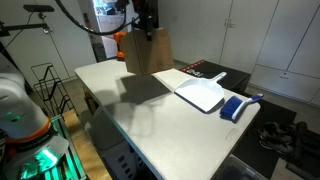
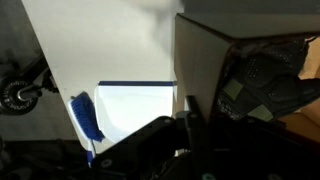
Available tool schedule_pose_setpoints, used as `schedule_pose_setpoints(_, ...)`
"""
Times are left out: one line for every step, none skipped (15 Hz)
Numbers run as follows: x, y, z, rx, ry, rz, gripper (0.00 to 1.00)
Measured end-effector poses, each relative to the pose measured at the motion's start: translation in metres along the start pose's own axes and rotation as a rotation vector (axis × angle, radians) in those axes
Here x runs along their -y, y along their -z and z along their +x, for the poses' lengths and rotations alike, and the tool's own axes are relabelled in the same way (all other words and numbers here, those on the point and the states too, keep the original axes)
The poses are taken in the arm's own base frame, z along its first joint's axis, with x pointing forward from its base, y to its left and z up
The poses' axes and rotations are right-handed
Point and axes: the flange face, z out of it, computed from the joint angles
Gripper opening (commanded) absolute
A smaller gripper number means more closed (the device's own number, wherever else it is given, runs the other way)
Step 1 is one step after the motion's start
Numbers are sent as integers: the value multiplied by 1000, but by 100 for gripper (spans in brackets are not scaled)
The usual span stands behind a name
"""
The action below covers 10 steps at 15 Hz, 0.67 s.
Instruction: Pour the contents in the brown box onto the table.
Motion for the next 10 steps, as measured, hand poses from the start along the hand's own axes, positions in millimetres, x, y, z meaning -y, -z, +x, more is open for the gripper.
schedule_pose_setpoints(1,8,-2,-17,5,-9,5)
schedule_pose_setpoints(2,11,-3,-23,8,-13,5)
schedule_pose_setpoints(1,11,-4,-23,9,-15,5)
schedule_pose_setpoints(1,10,-3,-22,9,-17,5)
schedule_pose_setpoints(1,9,-3,-20,10,-18,5)
schedule_pose_setpoints(2,9,-3,-19,10,-19,5)
schedule_pose_setpoints(2,8,-3,-18,11,-19,1)
schedule_pose_setpoints(2,8,-3,-18,11,-19,1)
schedule_pose_setpoints(2,7,-2,-17,11,-20,1)
schedule_pose_setpoints(2,7,-2,-21,20,-40,1)
